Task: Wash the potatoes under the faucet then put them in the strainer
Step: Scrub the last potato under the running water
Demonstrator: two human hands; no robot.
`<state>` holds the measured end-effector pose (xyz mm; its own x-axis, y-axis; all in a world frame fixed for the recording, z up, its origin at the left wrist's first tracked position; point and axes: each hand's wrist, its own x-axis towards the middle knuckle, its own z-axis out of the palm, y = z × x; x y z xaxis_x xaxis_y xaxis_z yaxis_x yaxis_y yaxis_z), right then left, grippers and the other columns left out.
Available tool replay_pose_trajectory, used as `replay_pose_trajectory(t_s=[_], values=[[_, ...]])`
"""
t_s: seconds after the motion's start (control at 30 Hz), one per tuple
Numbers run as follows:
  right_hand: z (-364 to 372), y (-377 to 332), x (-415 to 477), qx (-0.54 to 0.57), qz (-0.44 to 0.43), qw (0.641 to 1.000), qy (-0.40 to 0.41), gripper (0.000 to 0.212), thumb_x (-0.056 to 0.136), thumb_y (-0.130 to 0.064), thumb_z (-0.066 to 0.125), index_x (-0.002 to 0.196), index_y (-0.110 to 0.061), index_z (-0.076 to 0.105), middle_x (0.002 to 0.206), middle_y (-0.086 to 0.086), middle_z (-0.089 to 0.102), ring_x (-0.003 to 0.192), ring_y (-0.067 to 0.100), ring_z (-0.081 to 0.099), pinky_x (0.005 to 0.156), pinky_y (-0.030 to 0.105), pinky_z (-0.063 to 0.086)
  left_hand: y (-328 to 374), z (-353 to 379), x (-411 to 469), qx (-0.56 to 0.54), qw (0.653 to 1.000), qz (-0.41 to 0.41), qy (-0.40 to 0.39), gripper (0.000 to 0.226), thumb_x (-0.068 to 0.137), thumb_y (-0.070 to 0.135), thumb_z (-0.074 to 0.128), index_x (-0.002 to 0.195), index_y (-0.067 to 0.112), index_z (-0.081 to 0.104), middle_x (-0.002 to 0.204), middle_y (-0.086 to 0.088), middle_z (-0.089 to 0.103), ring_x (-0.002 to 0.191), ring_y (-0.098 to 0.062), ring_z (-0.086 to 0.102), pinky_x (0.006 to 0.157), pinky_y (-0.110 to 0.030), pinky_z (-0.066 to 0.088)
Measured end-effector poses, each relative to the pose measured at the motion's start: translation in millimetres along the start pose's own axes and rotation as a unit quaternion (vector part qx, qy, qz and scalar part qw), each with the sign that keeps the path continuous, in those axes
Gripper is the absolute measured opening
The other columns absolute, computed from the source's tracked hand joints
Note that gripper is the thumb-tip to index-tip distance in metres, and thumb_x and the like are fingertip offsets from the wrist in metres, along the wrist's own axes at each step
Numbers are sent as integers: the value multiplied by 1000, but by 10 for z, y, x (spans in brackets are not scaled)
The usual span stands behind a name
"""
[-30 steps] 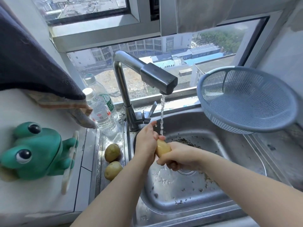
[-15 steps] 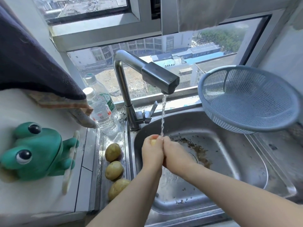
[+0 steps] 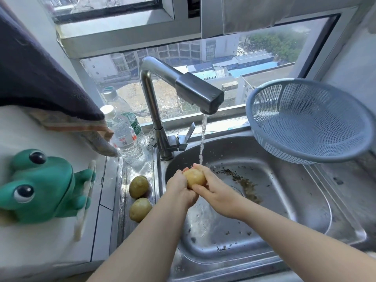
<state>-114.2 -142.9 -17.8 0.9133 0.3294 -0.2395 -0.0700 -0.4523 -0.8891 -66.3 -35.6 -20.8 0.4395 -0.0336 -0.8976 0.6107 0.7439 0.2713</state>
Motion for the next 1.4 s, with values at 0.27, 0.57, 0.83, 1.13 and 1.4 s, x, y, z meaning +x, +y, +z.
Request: replay_pose_trajectory(t_s=[0.27,0.57,0.83,1.13,1.4], values=[[139,-113,203,-1,42,984,174,29,87,-48,50,102,-25,58,105,-2,55,104,17,52,96,41,42,-225,-84,-189,56,992,111,-33,40,101,38,38,113,7,60,99,-14,68,92,-27,66,75,-37,54],[138,-336,313,198,117,959,164,48,100,-24,39,70,-3,70,78,4,68,77,16,61,73,22,48,-436,-180,-354,263,937,230,6,57,100,55,24,93,17,66,82,-9,70,75,-19,64,61,-28,48],[11,-201,166,439,139,886,49,34,102,-25,33,111,-13,63,119,10,65,88,24,61,70,36,48,-249,-220,-351,279,948,146,-45,65,93,67,26,80,12,59,51,-6,51,35,-12,38,37,-14,24],[-43,-218,191,416,178,890,51,21,96,-19,46,86,-8,61,85,13,56,55,17,51,41,27,29,-226,-242,-304,339,927,121,-100,67,90,73,25,80,13,54,53,-4,47,34,-10,36,40,-12,18],[-10,-267,171,414,237,874,96,28,87,-22,60,101,-1,71,93,14,64,75,23,55,41,28,34,-184,-378,-310,358,921,85,-130,73,80,81,37,80,12,60,58,-4,51,37,-9,37,40,-16,22]])
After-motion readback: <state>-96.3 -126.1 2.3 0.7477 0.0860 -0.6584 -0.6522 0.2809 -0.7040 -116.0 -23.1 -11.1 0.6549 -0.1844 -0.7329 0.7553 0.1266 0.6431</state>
